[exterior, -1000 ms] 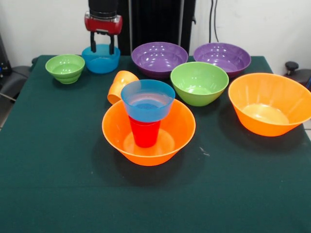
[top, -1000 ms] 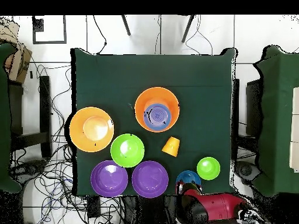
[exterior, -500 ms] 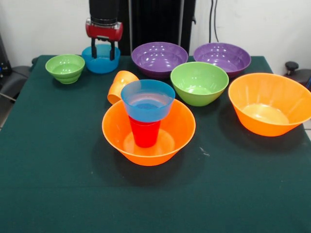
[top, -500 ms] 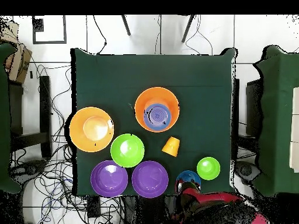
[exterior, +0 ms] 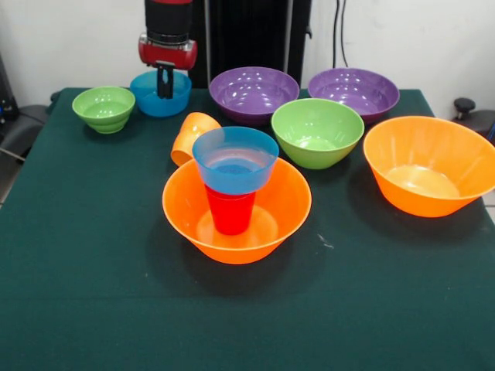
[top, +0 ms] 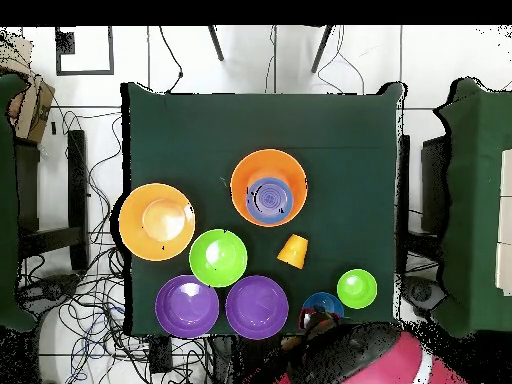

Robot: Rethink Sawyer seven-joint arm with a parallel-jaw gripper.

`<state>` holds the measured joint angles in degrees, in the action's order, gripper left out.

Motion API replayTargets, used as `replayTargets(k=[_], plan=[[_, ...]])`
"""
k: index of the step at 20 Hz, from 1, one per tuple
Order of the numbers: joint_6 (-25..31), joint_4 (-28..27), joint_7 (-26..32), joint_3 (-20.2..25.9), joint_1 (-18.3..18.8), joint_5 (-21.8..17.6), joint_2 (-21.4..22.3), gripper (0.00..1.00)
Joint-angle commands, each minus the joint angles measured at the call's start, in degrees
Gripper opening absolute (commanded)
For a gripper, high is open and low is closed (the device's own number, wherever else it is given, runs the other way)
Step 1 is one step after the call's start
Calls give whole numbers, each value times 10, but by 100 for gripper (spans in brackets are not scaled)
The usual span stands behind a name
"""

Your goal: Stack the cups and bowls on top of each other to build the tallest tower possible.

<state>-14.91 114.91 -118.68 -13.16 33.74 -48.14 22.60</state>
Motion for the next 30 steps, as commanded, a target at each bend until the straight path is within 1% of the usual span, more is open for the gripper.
replayTargets(k=[1,2,3,7,8,10,12,14,19,28,30], plan=[[-41,-77,-46,26,-22,31,-13,0],[-18,-73,-48,47,-6,19,-3,0],[-5,-70,-48,57,1,14,2,0],[7,-62,-45,70,16,2,10,0],[3,-63,-42,66,13,3,9,100],[5,-64,-38,67,14,-2,9,100],[-8,-66,-36,54,0,3,10,100],[15,-60,-37,79,22,-5,16,100],[29,-50,-38,94,36,-8,24,100],[63,-26,-30,103,37,0,63,100],[65,-24,-30,104,36,2,63,100]])
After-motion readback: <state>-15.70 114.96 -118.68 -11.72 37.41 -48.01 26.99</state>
